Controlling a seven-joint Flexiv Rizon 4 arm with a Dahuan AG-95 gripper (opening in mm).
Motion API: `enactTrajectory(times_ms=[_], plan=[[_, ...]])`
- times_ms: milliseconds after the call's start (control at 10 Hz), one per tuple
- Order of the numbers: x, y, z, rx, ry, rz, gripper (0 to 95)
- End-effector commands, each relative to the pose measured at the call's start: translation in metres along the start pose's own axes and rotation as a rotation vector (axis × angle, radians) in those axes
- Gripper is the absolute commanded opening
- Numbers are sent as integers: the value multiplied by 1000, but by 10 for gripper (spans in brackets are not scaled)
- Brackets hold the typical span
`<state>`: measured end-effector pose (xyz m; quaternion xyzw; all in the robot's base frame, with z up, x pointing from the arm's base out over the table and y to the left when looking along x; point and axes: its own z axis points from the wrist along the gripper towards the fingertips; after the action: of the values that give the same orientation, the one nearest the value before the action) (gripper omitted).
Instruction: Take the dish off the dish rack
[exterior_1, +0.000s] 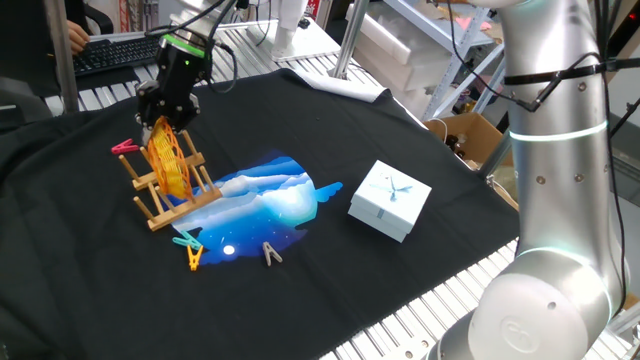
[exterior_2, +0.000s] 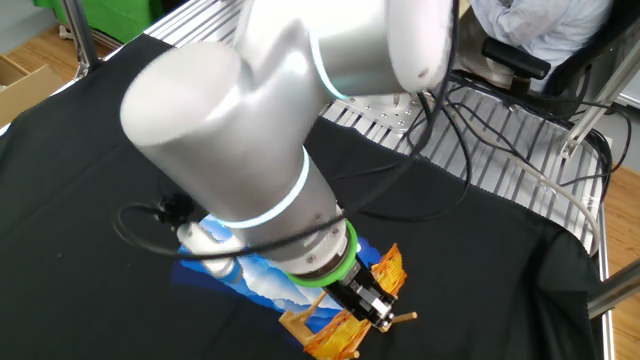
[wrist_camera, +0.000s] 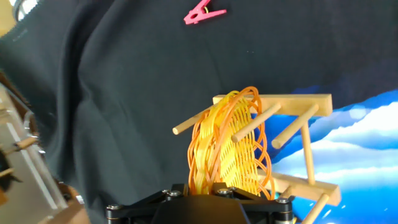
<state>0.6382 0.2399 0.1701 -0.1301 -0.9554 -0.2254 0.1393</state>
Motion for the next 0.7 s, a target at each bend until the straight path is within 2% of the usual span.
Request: enactTrajectory(times_ms=[100,300,400,700], plan=[[2,4,-6,-34,7,24,0],[3,9,-11,-42,10,33,0],[2,13,-15,-56,14,44,0],[2,23,-25,-48,15,52,0]])
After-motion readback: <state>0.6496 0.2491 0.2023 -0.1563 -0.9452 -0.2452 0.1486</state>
